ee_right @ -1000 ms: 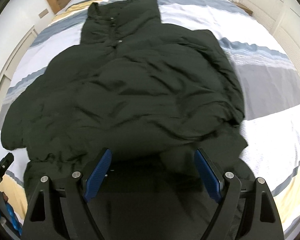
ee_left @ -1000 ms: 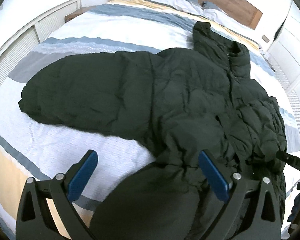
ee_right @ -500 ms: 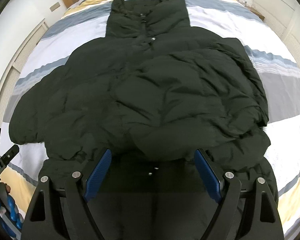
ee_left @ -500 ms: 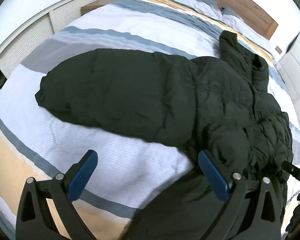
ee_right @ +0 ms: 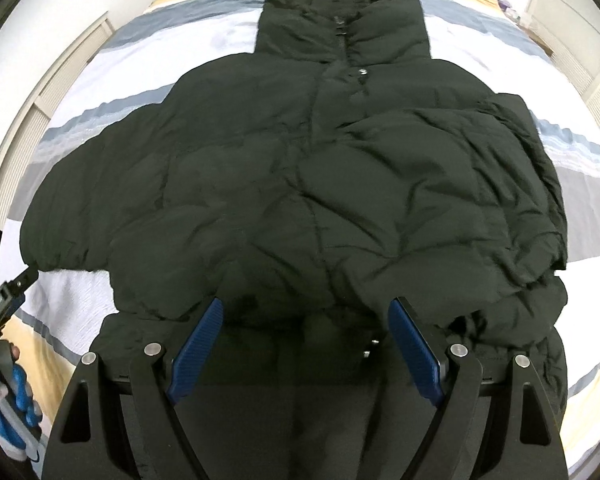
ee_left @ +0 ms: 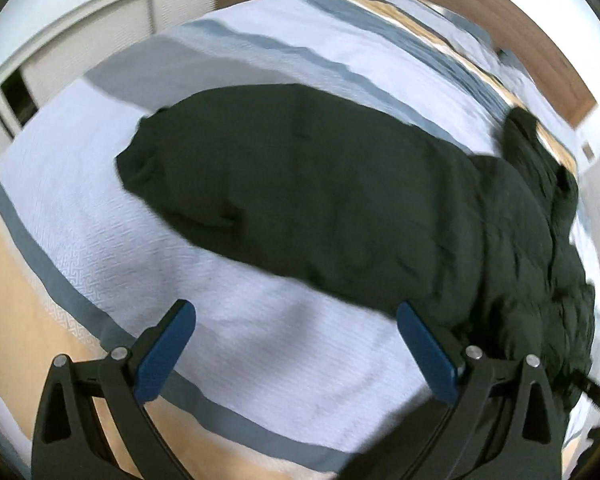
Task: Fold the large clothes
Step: 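Grasp the sleeve cuff nearest the left tool with the left gripper, then fold the held sleeve across the coat body and release it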
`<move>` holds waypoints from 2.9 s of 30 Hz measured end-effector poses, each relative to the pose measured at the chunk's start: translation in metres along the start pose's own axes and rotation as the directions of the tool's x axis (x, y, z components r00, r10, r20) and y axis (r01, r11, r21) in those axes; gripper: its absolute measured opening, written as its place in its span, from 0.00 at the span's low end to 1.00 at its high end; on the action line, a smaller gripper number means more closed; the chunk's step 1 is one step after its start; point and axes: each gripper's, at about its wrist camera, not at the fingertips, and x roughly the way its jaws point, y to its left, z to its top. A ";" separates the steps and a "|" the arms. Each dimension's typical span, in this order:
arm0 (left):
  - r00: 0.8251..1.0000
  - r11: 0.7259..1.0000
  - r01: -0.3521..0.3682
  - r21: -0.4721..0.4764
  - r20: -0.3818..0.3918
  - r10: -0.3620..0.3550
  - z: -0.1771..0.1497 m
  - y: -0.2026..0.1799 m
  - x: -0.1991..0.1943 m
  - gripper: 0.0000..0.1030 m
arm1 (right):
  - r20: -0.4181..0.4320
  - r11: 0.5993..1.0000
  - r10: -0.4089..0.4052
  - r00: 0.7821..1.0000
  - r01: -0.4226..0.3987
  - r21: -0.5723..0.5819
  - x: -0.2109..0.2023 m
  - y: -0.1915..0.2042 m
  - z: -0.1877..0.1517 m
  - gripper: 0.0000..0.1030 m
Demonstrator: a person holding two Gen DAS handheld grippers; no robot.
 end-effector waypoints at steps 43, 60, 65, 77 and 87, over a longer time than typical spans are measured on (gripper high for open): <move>0.773 0.696 0.634 -0.338 0.230 -0.592 0.085 0.055 -0.025 0.16 | 0.071 0.997 0.044 0.997 -0.048 0.058 -0.037 -0.045 -0.031 0.82; 0.796 0.795 0.603 0.070 0.014 -0.605 0.012 -0.188 -0.089 0.16 | 0.163 0.973 0.035 0.986 -0.071 0.219 -0.072 -0.184 -0.062 0.82; 0.811 0.799 0.584 0.142 -0.062 -0.582 -0.021 -0.248 -0.081 0.16 | 0.164 0.959 0.026 0.986 -0.071 0.273 -0.073 -0.217 -0.076 0.82; 0.892 0.829 0.451 0.330 -0.201 -0.405 -0.093 -0.344 -0.014 0.17 | 0.144 0.941 0.007 0.990 -0.056 0.334 -0.064 -0.263 -0.098 0.82; 0.881 0.819 0.464 0.337 -0.268 -0.388 -0.137 -0.338 -0.008 0.37 | 0.127 0.937 0.001 0.992 -0.045 0.346 -0.055 -0.273 -0.097 0.82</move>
